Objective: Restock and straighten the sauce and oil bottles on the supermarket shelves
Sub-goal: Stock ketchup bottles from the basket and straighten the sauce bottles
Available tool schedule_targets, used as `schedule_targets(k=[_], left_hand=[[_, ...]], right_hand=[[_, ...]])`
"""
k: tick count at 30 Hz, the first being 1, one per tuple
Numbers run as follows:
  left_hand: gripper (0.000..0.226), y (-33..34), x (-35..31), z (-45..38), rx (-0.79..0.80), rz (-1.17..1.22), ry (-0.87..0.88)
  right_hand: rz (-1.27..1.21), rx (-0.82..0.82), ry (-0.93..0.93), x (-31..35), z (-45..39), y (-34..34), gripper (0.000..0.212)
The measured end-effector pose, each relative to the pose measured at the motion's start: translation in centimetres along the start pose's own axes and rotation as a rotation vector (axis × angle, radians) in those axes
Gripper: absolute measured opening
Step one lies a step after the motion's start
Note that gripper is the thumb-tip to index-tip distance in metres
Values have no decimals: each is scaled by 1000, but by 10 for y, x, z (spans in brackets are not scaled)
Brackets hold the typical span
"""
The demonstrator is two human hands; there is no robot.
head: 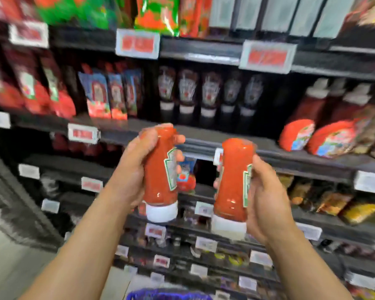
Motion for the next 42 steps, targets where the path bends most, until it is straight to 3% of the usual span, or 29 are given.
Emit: schedule_targets(k=[3,6,9,12,16,18,21,22,28,30,35,39,40,42], left_hand=[[86,13,-38,-48,86,-153,56],[60,5,-52,-90,159,-286,71],[56,-14,-59,-121,198,-394,75],[59,-37,-60,-145,184,-563,82],[77,-63,-43,-168,160,-712,-2],[65,-72,-37,-174,124,-769,-33],[28,-67,-31,-181,138,-850,-43],[27,-64,-30,-184,147,-868,-39],[37,-66,-19,-198,26,-801,-61],[54,-71,-13,-199,10,-814,-93],[67,-90,11,-184,81,-1100,-316],[82,-101,13,-175,116,-1178,-322],[81,-102,10,-176,111,-1179,-320],[74,-103,10,-178,121,-1194,-330]], right_hand=[[64,130,-77,47,-14,27,49],[152,135,-205,79,-32,41,56],[344,-18,-300,96,-49,33,51],[475,-165,-311,100,-67,24,63],[670,-337,-350,112,-90,10,70],[710,-403,-379,122,-102,-1,72],[756,-474,-446,136,-121,-19,79],[761,-497,-476,140,-128,-26,79],[785,-635,-517,157,-171,-74,89],[841,-675,-510,162,-178,-82,91],[885,-732,-474,156,-190,-100,91],[1033,-654,-300,152,-186,-89,107],[1042,-627,-265,147,-179,-85,104],[1176,-645,-259,136,-150,-69,71]])
Point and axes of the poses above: each hand's wrist, its own z-axis away from the middle knuckle, its own y-axis out of the palm, x = y × z, the point moved 10 cm from there along -z, towards the middle knuckle, and after that the axes turned 13 degrees about x, right-handed, at the moved point
